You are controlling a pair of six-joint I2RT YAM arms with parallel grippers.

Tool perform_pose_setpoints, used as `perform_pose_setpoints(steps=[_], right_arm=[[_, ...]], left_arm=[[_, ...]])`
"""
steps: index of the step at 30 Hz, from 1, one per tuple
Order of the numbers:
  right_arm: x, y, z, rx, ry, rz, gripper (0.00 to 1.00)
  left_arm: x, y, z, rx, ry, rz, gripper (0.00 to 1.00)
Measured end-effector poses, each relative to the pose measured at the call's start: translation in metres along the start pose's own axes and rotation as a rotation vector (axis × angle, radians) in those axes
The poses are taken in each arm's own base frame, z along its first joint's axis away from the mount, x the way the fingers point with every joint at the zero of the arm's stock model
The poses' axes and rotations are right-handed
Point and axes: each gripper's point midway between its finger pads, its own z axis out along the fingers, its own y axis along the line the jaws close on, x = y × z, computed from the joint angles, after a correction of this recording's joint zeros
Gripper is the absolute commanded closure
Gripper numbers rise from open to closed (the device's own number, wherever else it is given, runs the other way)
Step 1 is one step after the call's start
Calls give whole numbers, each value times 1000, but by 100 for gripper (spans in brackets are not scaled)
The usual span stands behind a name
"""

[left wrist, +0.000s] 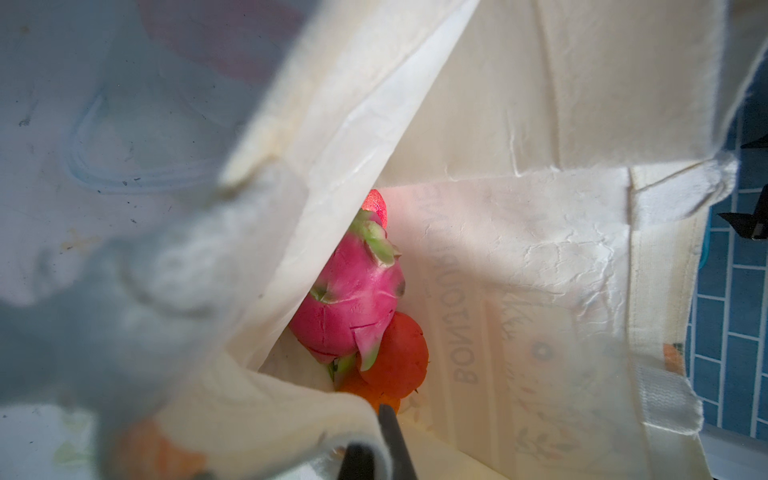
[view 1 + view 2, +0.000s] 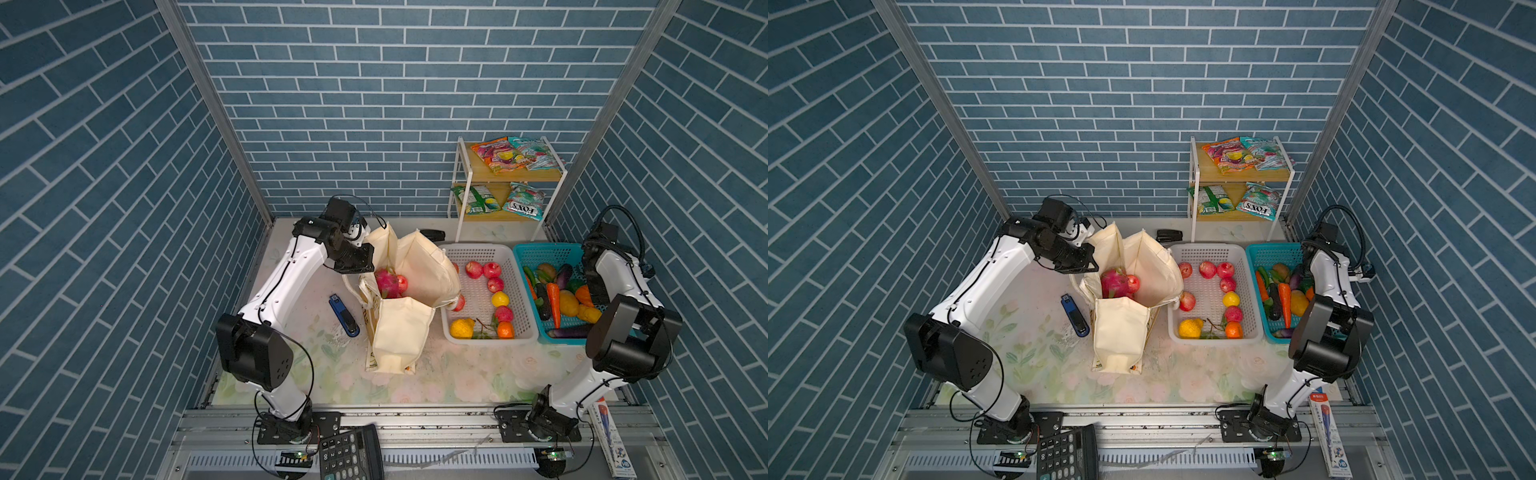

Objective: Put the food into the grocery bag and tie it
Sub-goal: 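Lower the right gripper onto the orange bell pepper and grasp it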

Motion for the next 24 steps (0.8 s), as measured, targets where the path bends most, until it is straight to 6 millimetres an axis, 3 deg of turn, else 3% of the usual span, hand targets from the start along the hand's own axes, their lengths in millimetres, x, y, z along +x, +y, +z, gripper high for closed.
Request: perform_pose_setpoints(steps=[11, 24], right_arm=[[10, 4, 21, 45, 9, -27, 5], [27, 9, 43, 75, 47, -53, 2]], left_arm=[[0, 1, 0, -6, 0, -14, 95], [1, 1, 0, -8, 2, -15, 95]])
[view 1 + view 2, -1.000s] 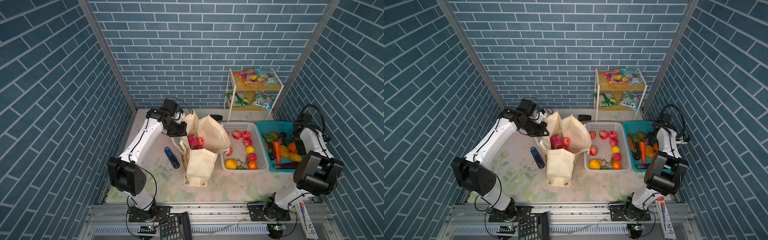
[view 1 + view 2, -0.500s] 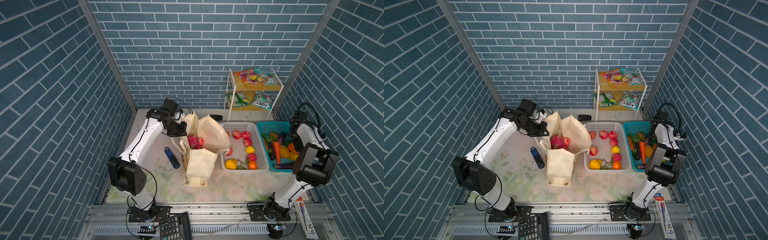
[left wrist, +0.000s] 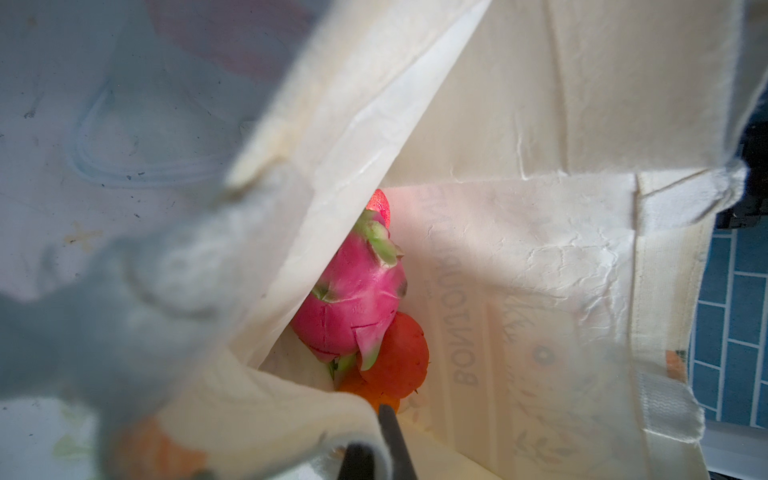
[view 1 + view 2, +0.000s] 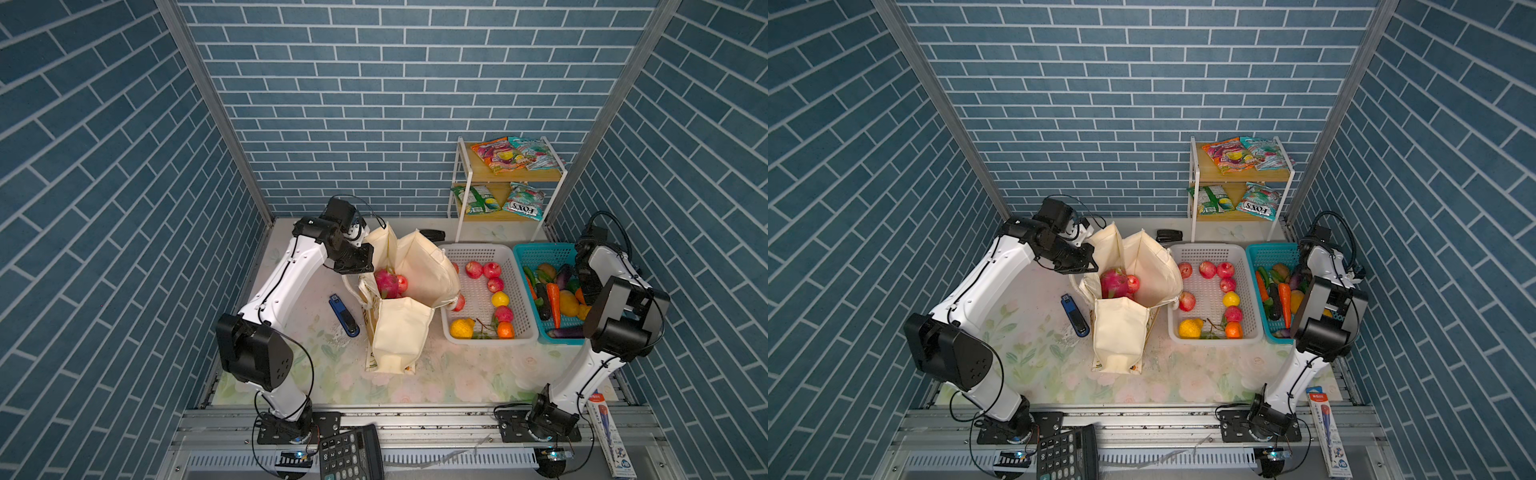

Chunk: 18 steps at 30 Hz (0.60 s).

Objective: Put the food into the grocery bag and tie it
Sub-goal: 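Lower the right gripper onto the orange bell pepper and grasp it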

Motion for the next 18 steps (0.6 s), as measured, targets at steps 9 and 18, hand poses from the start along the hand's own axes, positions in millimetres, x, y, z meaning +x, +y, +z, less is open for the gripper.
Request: perform_pose_setpoints(steps=[9, 18], right_arm=[[3, 8, 4, -25, 12, 7, 9], [6, 11, 6, -35, 24, 10, 7]], left_arm=[[1, 1, 0, -5, 3, -2, 95], [1, 1, 0, -5, 3, -2, 95]])
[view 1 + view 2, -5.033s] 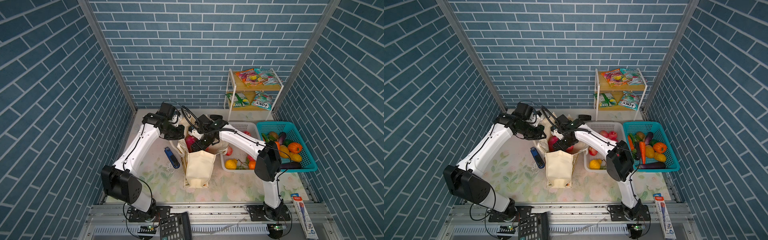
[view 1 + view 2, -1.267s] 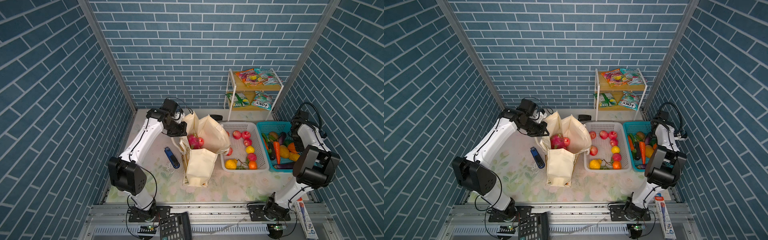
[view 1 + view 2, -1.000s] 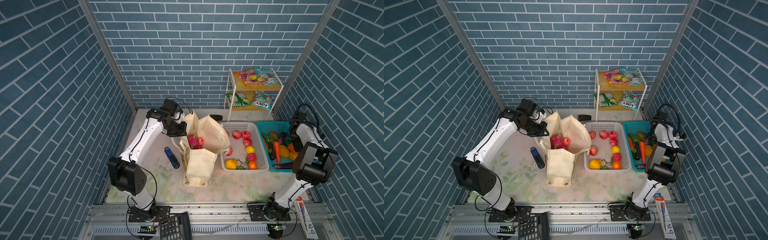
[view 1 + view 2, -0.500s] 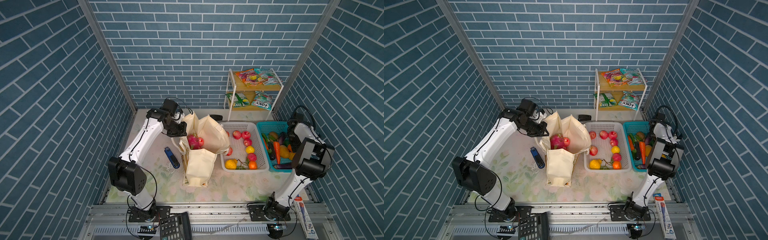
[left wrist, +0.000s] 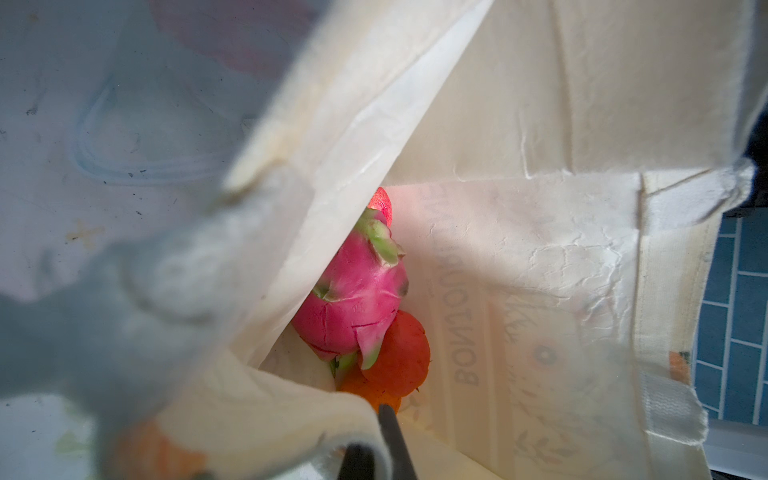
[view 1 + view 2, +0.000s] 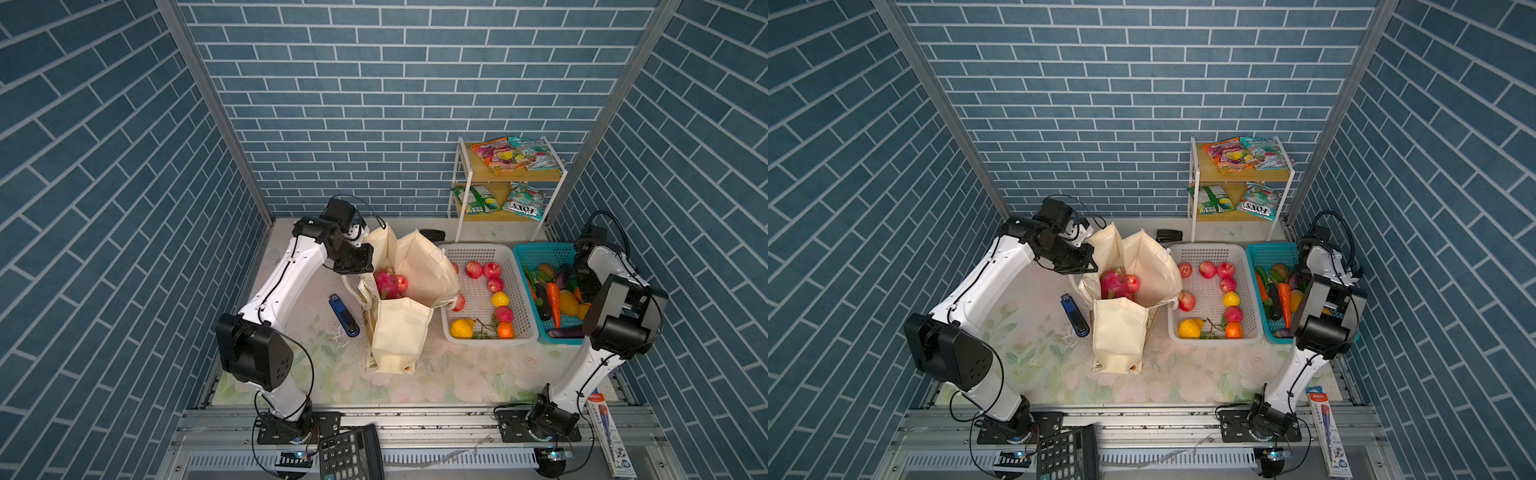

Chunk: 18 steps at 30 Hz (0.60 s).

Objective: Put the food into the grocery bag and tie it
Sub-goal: 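Lower the right gripper onto the orange bell pepper and grasp it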

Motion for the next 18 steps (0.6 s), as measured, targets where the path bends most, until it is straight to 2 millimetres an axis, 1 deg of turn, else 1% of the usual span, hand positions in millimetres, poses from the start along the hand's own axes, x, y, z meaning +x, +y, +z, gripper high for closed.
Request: perform_pose_setpoints(steps=[3, 8, 18], right_arm=[[0, 0, 1, 1, 1, -1, 7], [1, 0, 1, 0, 3, -4, 15], [2, -1, 1, 0, 6, -5, 28]], left_arm=[[0, 0, 0, 0, 0, 0, 95], [0, 0, 0, 0, 0, 0, 95], [0, 0, 0, 0, 1, 1, 95]])
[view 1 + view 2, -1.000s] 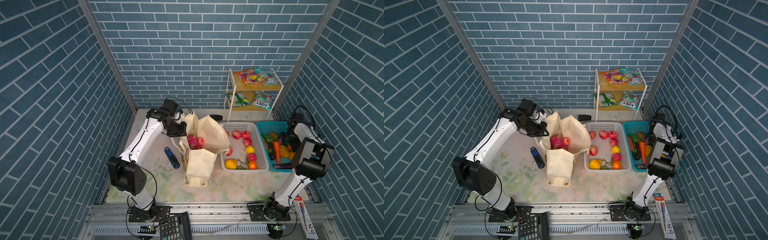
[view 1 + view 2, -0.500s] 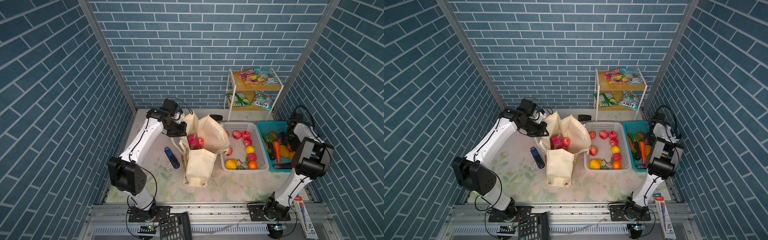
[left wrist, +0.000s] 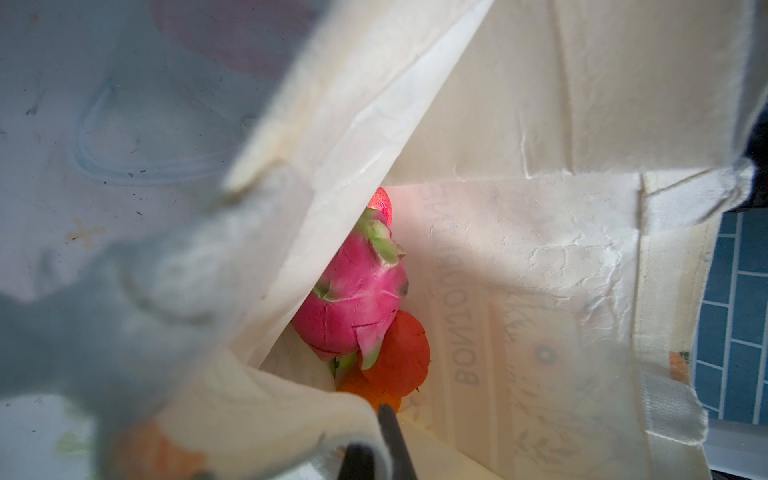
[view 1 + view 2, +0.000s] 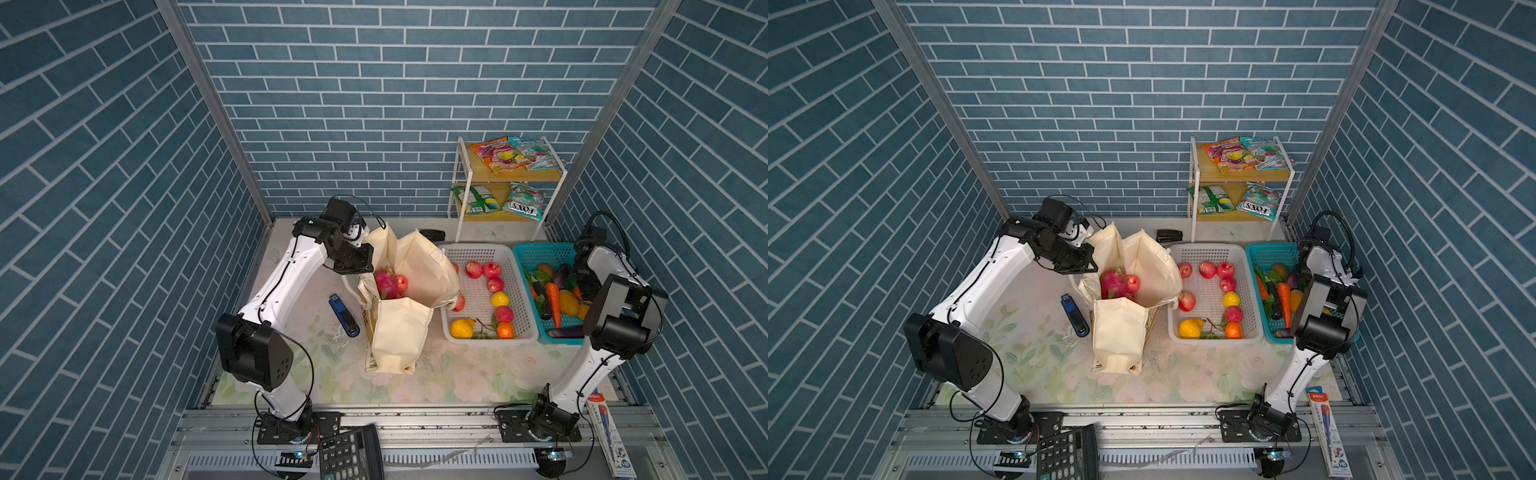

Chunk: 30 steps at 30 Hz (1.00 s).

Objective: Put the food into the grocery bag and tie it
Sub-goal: 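Lower the right gripper onto the orange bell pepper and grasp it, then lift the orange bell pepper and carry it over the bag with the right gripper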

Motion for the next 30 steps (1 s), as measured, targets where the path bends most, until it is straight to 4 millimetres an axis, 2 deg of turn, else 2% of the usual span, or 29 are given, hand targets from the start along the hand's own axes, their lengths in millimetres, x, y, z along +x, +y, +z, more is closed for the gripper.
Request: perform_pose_setpoints(steps=[6, 12, 20, 24, 30], right_arm=[[0, 1, -11, -38, 4, 9, 33], [-6, 12, -47, -128, -13, 6, 34], [-2, 25, -105, -267, -43, -66, 34], [9, 32, -141, -350, -53, -128, 34], [37, 36, -201, -495, -56, -268, 34]], left_arm=[[0, 0, 0, 0, -1, 0, 95], [-1, 0, 0, 1, -3, 1, 95], [-1, 0, 0, 2, -3, 1, 95], [-2, -1, 0, 3, -6, 3, 95], [-2, -1, 0, 4, -9, 8, 95]])
